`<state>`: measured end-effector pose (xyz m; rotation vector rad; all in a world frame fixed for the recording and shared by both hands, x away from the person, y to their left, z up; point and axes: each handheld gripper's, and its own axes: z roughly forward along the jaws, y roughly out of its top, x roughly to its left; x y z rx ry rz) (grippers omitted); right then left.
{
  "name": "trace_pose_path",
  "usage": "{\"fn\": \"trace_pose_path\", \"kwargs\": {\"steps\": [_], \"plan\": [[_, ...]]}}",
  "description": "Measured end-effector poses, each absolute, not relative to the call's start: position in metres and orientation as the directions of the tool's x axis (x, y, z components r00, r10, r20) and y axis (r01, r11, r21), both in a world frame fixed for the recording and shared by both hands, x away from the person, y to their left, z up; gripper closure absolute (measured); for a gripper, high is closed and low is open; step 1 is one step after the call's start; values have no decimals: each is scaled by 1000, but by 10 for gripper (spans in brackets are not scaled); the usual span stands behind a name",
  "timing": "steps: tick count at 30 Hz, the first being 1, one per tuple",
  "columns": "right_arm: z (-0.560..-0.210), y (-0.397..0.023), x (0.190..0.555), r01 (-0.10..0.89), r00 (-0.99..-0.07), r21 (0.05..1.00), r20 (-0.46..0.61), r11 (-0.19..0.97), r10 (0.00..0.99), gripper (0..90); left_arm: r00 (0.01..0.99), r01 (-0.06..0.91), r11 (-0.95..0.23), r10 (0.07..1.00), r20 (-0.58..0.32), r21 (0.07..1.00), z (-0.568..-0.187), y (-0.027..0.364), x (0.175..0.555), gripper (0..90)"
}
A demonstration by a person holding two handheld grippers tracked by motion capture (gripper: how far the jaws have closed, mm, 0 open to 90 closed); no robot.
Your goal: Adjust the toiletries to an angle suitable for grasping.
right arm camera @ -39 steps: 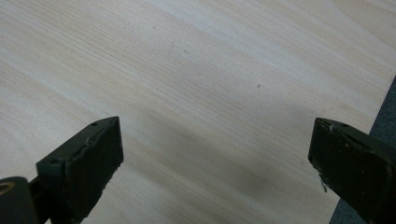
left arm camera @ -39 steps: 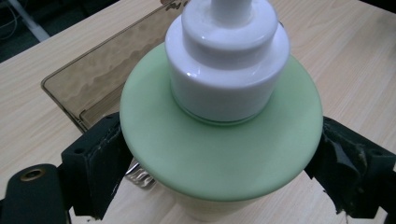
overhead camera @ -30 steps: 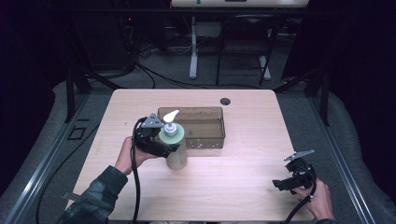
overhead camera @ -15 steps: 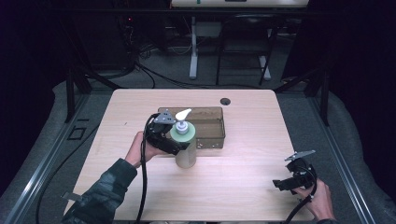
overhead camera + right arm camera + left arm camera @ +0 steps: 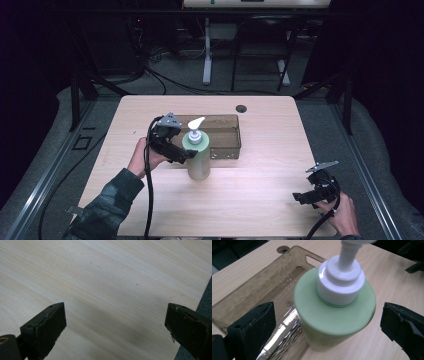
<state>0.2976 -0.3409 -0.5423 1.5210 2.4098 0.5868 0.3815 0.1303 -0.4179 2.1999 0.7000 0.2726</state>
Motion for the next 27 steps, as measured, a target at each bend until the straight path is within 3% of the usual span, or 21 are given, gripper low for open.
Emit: {"fn": "trace_pose_path", "kwargs": {"steps": [15,27], "plan": [[-543,-339,300,807,-443,447,25,386,896,31,827,397,-613,562,24,683,-368,113,386,1],[-542,-340,299,808,-440,447,24,384,897,32,834,405,-663,550,43,630,-350,92,395,0]]}}
